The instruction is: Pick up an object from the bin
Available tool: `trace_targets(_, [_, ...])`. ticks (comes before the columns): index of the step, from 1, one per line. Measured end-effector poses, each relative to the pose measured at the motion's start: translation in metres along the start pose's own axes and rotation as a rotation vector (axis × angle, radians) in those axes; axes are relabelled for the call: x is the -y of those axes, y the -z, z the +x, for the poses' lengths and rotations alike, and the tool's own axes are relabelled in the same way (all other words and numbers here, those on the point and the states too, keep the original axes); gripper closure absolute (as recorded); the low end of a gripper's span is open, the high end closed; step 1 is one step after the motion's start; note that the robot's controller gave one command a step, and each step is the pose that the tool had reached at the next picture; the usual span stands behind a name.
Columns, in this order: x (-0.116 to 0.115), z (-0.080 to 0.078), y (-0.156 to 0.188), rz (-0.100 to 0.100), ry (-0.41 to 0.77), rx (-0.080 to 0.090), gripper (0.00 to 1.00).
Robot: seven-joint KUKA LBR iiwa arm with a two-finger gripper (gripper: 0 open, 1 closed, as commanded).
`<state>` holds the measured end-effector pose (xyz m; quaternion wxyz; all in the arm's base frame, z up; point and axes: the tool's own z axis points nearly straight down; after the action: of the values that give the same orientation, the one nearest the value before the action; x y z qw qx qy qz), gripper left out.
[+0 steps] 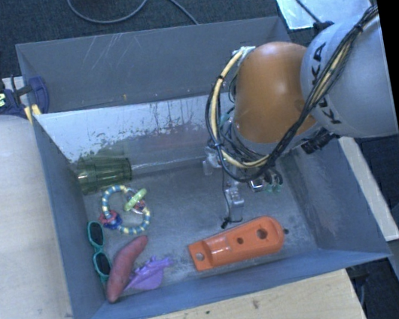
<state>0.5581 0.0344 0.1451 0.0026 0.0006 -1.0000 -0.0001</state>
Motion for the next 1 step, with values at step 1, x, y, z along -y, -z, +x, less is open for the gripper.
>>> trace_targets(1, [0.0002, -0.0019, 0.0048, 0.0, -0.001, 0.009, 0.0])
